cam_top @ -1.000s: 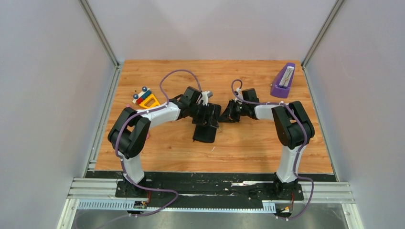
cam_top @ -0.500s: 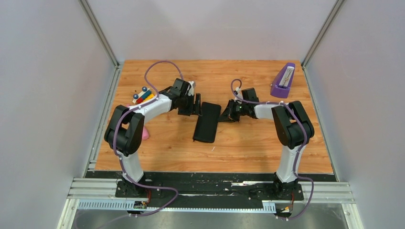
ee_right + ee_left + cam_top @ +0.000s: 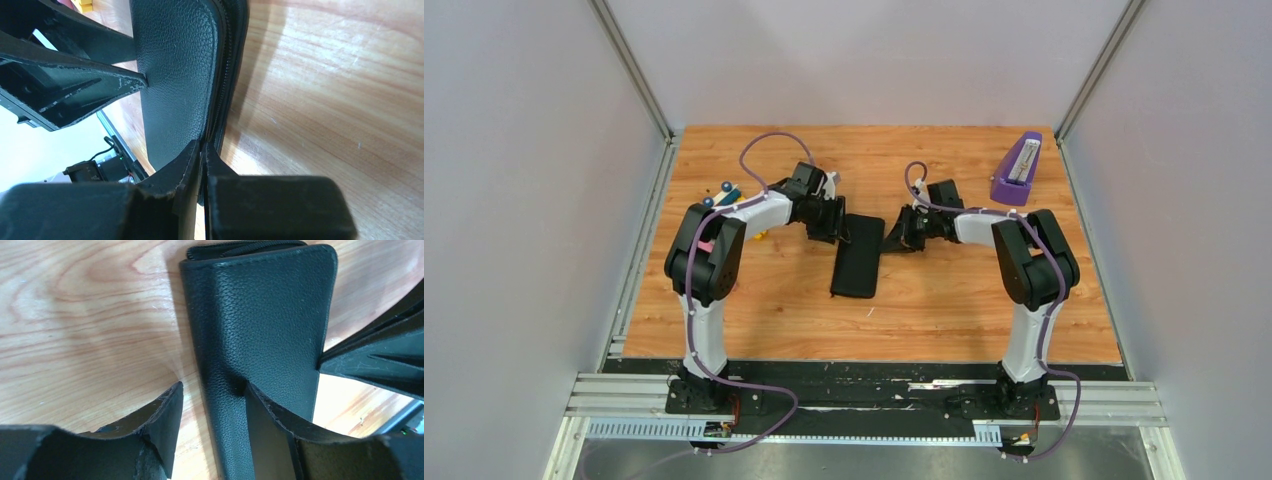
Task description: Sort the hair-cutting tools
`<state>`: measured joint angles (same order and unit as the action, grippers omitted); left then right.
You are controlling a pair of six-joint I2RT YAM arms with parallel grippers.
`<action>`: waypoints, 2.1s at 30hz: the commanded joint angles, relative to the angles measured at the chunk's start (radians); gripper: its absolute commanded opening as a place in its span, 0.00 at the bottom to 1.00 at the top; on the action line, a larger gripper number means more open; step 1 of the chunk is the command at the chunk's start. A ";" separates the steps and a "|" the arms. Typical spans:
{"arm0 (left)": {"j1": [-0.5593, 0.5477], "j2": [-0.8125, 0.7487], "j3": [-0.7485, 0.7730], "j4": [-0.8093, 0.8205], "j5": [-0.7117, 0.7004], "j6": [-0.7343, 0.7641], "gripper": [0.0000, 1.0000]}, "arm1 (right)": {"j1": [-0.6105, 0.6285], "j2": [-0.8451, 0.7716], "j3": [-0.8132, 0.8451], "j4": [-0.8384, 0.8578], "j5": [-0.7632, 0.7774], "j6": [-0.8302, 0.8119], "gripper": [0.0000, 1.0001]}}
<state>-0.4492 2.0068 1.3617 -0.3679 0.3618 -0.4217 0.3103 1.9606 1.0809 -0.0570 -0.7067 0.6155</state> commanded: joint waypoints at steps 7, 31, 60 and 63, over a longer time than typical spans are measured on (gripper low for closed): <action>-0.005 -0.071 -0.172 0.091 0.150 -0.047 0.55 | 0.014 0.071 0.148 -0.010 0.039 -0.048 0.07; -0.006 -0.170 -0.407 0.361 0.043 -0.419 0.00 | 0.190 -0.448 -0.198 -0.089 0.536 -0.134 0.42; -0.014 -0.213 -0.435 0.387 0.006 -0.463 0.00 | 0.446 -0.352 -0.201 -0.178 0.419 -0.213 0.37; -0.017 -0.213 -0.436 0.389 0.004 -0.469 0.00 | 0.471 -0.329 -0.182 -0.188 0.448 -0.221 0.38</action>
<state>-0.4515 1.8248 0.9432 0.0521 0.3859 -0.8902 0.7555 1.6062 0.8398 -0.2619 -0.2962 0.4313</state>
